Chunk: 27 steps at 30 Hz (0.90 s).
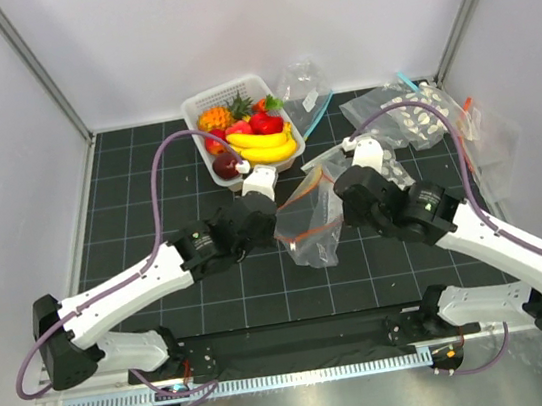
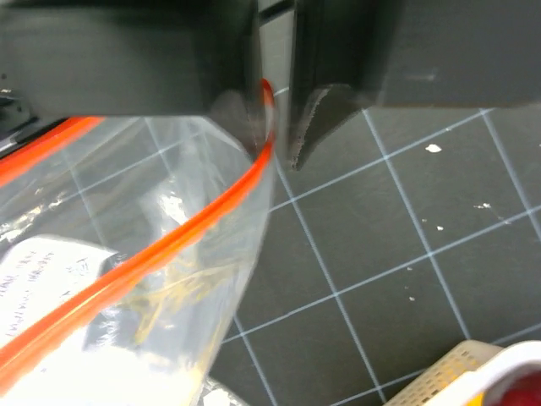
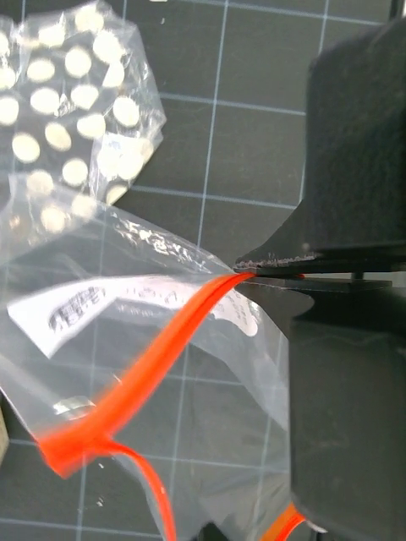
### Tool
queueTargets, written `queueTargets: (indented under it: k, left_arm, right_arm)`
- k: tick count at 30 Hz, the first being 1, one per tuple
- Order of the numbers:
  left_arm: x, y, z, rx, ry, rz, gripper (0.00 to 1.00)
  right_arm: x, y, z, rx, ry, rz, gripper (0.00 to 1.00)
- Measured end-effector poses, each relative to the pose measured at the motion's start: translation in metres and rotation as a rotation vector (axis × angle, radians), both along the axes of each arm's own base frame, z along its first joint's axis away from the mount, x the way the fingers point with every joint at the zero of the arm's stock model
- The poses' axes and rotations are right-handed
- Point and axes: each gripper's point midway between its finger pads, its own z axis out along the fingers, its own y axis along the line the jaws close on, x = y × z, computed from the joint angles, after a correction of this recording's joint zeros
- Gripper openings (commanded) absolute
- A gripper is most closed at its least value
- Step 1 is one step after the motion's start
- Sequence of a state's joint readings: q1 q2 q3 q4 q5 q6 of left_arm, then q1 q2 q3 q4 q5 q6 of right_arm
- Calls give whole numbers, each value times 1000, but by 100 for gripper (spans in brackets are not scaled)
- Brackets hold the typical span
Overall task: Place the food in the zip-top bag and seal the zipper
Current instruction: Open the zipper of the food storage bag at the center of the board.
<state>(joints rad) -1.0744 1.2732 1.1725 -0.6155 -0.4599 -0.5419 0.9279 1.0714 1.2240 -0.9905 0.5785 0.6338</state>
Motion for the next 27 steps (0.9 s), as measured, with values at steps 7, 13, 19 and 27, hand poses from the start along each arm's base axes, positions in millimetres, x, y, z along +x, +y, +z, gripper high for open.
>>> queueTargets:
  k: [7,13,19,27]
  left_arm:
    - [2,-7,-2,-26,18,-16,38]
    - [7,-18,-13,-36,49,-24,57]
    - [6,-25,-11,-62,52,-41,68]
    - [6,-29,-11,-69,51,-62,72]
  right_arm:
    - [1,29,-19,-19,80,111,1]
    - [-7,42,-21,55,89,178,1]
    - [-10,50,-10,99,79,221,1]
    - [-14,46,1,105,76,225,1]
